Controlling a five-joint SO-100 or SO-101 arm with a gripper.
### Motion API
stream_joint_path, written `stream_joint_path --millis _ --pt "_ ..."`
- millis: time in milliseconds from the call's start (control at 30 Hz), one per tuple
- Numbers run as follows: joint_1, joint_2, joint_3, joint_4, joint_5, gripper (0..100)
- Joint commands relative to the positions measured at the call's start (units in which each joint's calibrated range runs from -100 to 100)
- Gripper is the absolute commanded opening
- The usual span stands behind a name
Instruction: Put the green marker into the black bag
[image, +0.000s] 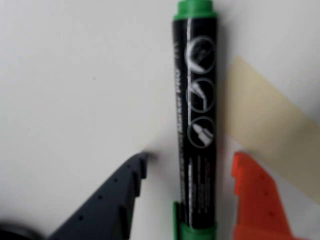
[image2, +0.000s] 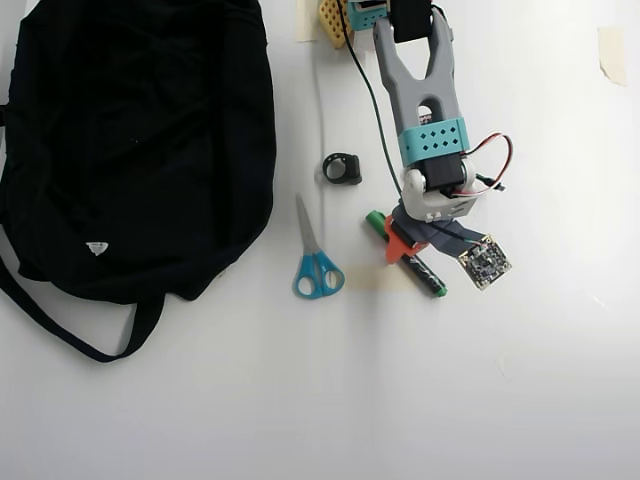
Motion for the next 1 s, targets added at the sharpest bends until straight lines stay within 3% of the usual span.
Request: stream_joint_path --millis 0,367,567,967 --pt "0.09 -0.39 -1.8 0.07 -0.21 22" --pt "0.09 -0.39 -1.89 0.07 -0.21 21" --pt "0.09 -0.39 -2.43 0.07 -0.21 12" --pt "0.61 -0.39 -2.25 -0.02 -0.21 11"
